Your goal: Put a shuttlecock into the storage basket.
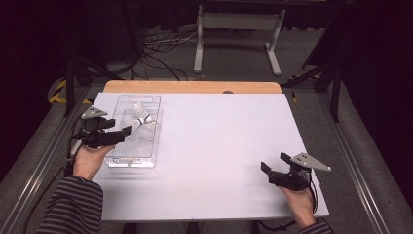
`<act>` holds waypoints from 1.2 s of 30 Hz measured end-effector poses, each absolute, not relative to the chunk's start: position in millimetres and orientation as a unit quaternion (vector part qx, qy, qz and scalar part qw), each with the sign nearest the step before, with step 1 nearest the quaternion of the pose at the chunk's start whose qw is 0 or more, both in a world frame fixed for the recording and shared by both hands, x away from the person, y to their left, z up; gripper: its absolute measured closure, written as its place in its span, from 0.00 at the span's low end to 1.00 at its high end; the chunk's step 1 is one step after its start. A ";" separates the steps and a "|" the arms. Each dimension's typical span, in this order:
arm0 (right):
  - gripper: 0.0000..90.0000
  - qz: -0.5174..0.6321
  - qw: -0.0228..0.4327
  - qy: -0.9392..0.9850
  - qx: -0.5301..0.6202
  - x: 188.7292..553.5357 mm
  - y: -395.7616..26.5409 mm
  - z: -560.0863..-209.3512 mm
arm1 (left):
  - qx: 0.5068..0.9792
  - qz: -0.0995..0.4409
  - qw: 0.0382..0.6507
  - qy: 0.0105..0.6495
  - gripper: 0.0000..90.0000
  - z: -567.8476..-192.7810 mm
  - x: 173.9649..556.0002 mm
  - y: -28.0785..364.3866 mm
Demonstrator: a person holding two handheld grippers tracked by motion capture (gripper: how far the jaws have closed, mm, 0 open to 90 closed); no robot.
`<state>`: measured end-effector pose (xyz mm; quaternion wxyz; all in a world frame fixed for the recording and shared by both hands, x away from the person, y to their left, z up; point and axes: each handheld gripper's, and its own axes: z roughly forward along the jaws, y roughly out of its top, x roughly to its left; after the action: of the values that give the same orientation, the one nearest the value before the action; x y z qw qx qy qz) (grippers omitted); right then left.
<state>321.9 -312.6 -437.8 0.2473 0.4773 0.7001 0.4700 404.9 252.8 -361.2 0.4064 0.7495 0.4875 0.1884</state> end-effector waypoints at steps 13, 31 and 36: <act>0.13 0.470 0.247 0.700 0.477 321.8 -312.3 -437.8 | 0.742 0.194 0.418 0.486 0.31 -361.9 392.4 261.4; 0.13 0.471 0.248 0.699 0.478 321.2 -312.6 -437.3 | 0.726 0.197 0.436 0.494 0.31 -368.3 376.9 273.6; 0.13 0.470 0.249 0.700 0.476 321.1 -312.4 -437.2 | 0.723 0.198 0.441 0.494 0.31 -369.1 371.8 277.2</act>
<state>321.1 -312.4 -437.2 0.2489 0.4765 0.6999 0.4702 371.8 277.2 -369.1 0.4408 0.7231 0.4936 0.1979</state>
